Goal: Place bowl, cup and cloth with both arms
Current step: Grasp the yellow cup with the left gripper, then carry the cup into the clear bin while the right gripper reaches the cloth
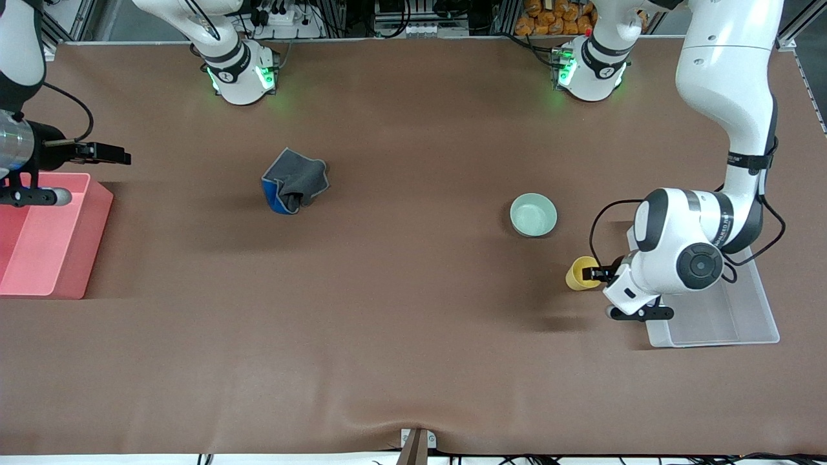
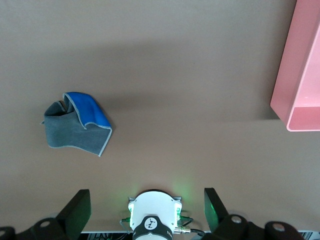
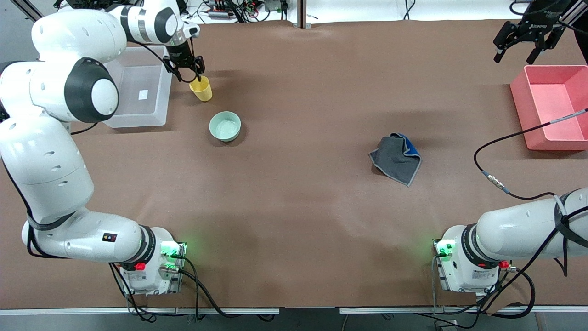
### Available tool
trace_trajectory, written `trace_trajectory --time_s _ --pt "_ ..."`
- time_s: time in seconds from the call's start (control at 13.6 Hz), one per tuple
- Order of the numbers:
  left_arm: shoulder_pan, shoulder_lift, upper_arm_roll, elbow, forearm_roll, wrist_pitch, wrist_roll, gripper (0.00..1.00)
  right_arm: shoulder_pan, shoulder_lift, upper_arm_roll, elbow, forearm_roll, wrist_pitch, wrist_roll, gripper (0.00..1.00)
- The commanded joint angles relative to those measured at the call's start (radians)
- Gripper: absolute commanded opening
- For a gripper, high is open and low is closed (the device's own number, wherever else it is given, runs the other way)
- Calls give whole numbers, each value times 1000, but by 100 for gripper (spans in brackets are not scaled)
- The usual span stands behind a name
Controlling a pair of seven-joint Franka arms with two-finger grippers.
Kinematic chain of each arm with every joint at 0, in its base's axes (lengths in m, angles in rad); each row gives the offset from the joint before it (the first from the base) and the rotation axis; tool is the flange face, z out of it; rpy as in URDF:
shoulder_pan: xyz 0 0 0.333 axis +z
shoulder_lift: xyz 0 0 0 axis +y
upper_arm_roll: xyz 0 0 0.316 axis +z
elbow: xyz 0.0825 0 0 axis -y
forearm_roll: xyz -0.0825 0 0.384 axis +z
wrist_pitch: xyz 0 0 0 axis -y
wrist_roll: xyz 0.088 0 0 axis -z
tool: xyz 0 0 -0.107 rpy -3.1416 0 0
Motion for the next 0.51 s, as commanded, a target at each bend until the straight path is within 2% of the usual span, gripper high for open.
trace_trajectory --time_s 0.0,0.15,0.22,0.29,0.44 --pt "-3 -10 0 -53 32 56 -21 46 -20 -22 14 -45 11 22 14 100" --pt "-12 -8 2 -53 32 56 -28 30 -18 -25 14 -68 11 44 14 100" --pt "-15 -8 2 -54 37 56 -39 13 -18 -25 14 -74 11 50 16 100" --pt "-18 -8 2 -53 45 56 -51 0 -18 -25 14 -76 11 53 16 100" --pt "-18 -10 2 -53 45 54 -67 0 -18 -19 14 -77 11 54 16 100"
